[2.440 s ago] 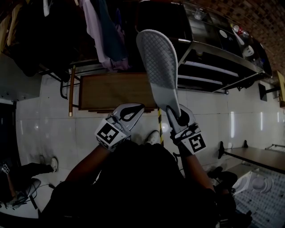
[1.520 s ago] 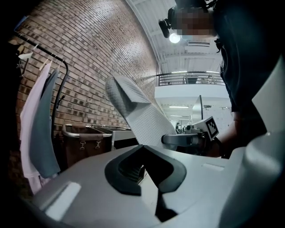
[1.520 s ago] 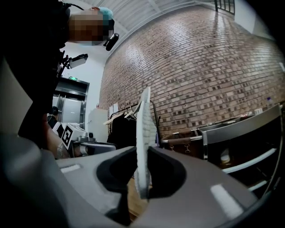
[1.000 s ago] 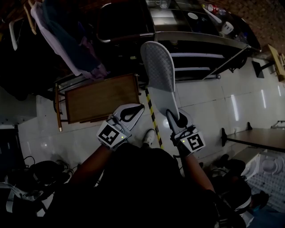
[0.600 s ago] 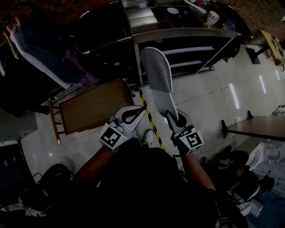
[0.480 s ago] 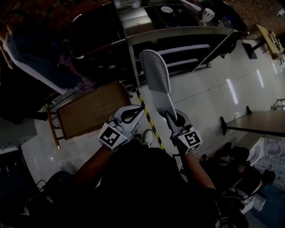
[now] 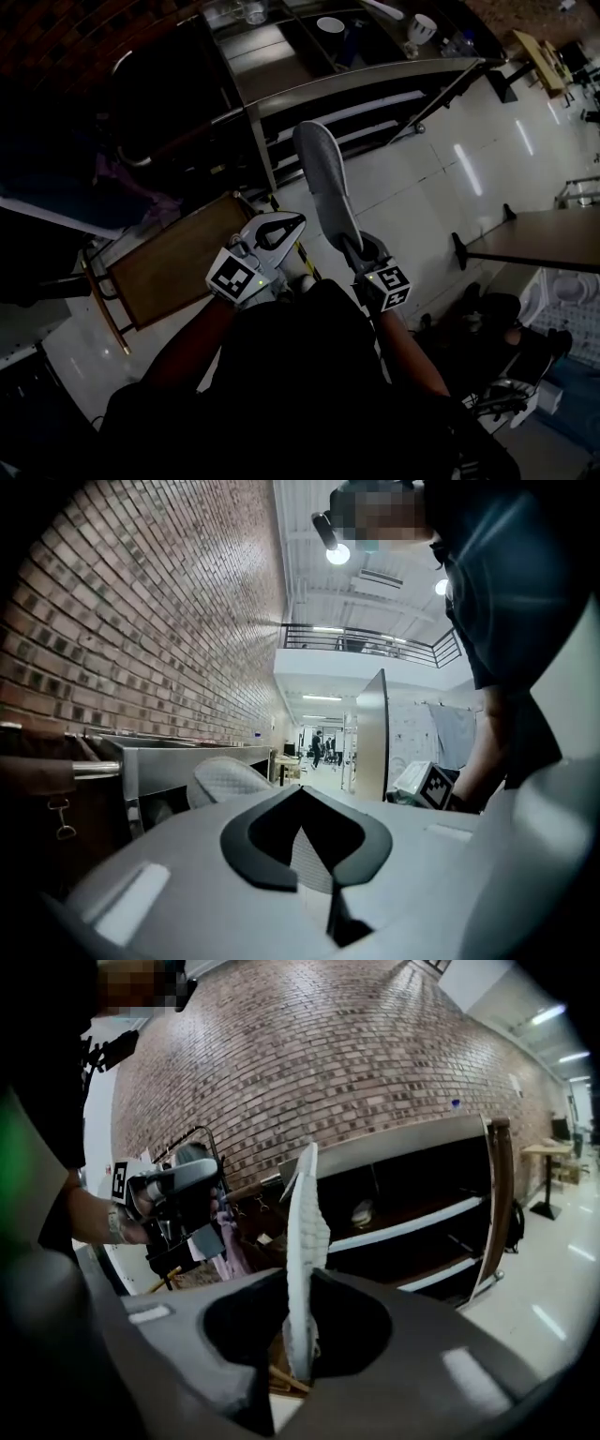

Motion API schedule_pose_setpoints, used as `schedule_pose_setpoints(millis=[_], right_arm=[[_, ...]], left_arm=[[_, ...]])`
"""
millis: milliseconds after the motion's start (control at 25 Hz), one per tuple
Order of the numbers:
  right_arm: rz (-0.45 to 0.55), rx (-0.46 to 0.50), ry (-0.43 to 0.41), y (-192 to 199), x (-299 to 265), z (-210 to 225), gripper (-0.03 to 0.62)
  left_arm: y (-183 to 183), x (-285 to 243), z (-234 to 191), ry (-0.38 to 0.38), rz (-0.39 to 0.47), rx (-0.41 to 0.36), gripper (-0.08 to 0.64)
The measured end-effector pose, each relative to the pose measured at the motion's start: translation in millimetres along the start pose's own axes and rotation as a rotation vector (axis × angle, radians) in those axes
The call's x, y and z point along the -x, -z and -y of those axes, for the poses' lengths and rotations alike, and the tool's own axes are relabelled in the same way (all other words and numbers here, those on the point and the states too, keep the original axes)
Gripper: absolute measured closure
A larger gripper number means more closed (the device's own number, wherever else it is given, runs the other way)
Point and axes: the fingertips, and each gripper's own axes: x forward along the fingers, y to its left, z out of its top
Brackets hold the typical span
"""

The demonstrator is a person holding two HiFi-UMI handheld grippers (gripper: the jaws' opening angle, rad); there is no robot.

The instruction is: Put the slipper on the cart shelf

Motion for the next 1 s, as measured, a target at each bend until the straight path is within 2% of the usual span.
schedule_pose_setpoints(millis=[160, 240, 440, 680, 1000], right_arm=[[-0.065, -0.195, -0.044, 20, -31, 18, 0.53], [-0.077, -0.258, -0.068, 21, -46, 29, 0.53], [-0.137, -0.397, -0.213, 16, -87, 46, 0.53], [-0.198, -0.465, -0.325, -6, -147, 78, 0.53], [-0.282, -0.617, -0.402, -2, -240, 112, 0.531]], left_arm=[[4, -7, -19, -0.004, 0.009, 0.006, 0.555], [8, -12, -27, -0.012, -0.004, 0.007, 0.556], [19, -31, -52, -0.072, -0.038, -0.006, 0.555], [26, -64, -94, -0.189, -0.034, 0.016, 0.555], [43, -103, -123, -0.248, -0.072, 0.029, 0.555]])
